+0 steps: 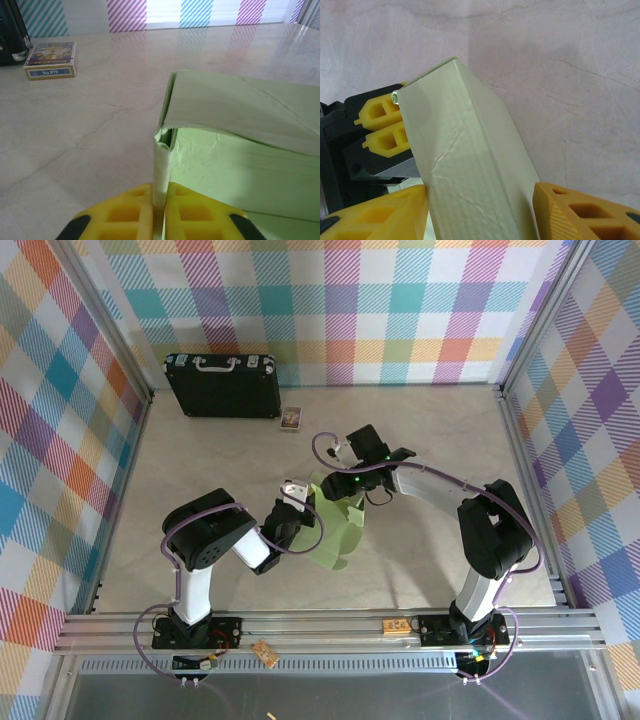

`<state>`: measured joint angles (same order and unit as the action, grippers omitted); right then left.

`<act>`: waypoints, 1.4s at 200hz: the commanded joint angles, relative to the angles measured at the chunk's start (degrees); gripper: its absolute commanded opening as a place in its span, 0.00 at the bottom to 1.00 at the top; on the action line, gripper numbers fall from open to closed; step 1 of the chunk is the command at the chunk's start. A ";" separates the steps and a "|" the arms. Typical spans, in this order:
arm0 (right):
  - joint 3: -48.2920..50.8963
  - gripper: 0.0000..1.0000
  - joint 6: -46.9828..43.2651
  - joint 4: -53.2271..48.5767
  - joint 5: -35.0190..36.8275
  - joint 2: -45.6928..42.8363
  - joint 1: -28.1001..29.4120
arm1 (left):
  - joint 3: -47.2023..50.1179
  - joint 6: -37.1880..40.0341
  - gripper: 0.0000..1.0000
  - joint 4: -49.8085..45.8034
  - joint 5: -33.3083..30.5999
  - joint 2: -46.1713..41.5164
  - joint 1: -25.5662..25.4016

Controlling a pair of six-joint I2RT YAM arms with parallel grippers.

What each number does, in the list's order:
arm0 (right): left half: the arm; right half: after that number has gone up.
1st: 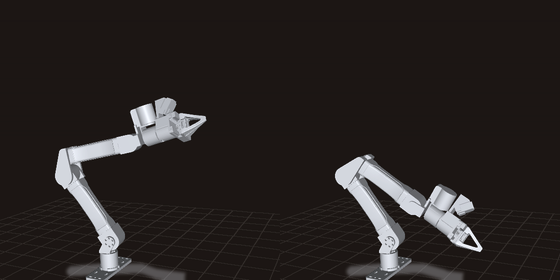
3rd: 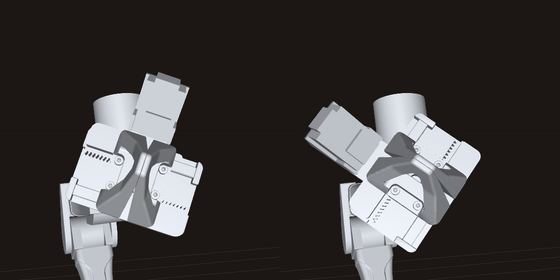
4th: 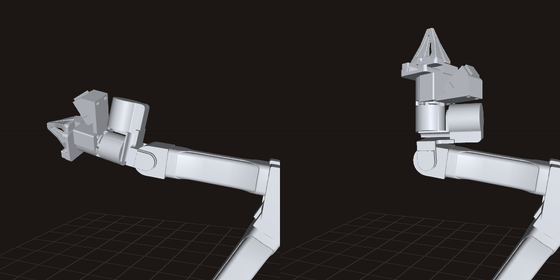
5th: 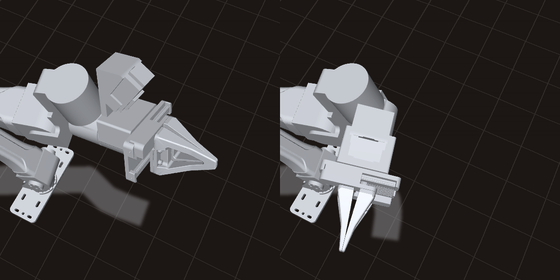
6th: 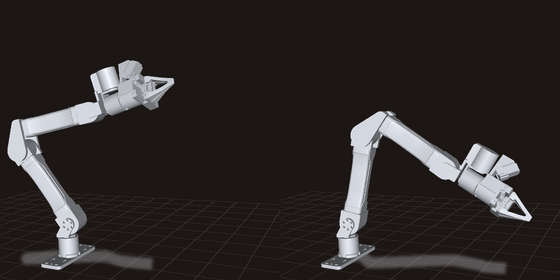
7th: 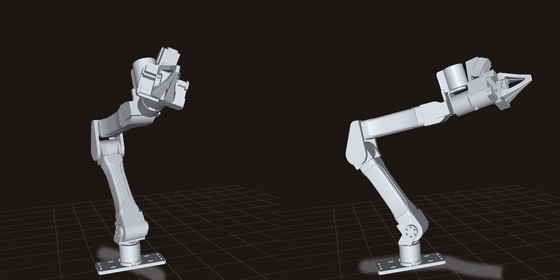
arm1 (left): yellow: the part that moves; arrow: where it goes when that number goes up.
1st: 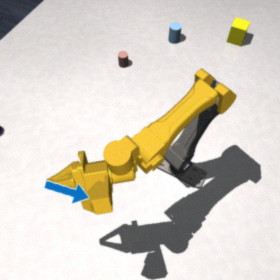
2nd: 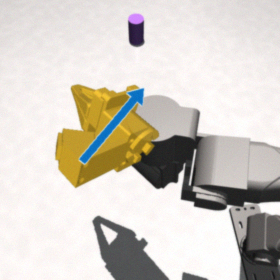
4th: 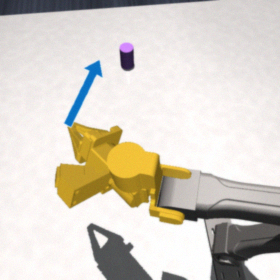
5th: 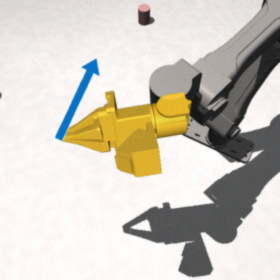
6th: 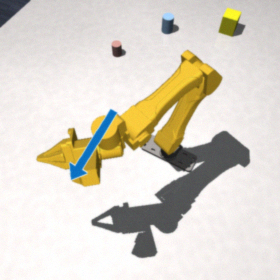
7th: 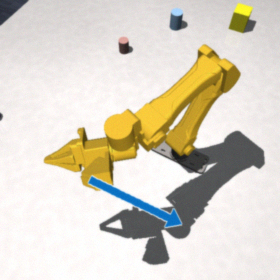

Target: Fold the paper box

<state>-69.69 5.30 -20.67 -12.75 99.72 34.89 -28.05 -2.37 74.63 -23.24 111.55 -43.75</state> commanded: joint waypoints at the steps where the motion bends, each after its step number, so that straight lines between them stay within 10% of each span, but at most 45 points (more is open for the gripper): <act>1: 0.87 0.57 0.69 -1.09 -0.47 1.04 0.08 | 0.50 -1.46 0.16 -2.03 -1.39 -1.41 -0.17; 115: 0.87 0.56 0.33 -1.19 0.25 1.28 0.09 | -1.09 1.38 0.48 -5.68 -1.53 -2.15 0.39; 215: 1.21 0.56 -0.40 -1.24 0.14 0.91 0.09 | -3.99 2.02 0.35 -8.15 4.49 -2.27 3.85; 280: 1.49 0.63 -0.38 -0.78 1.66 -2.14 0.09 | 0.98 -4.46 0.44 -14.78 4.81 -10.72 3.78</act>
<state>-68.69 5.08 -21.08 -12.16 100.01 34.94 -28.08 -3.05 64.49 -18.92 107.48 -40.34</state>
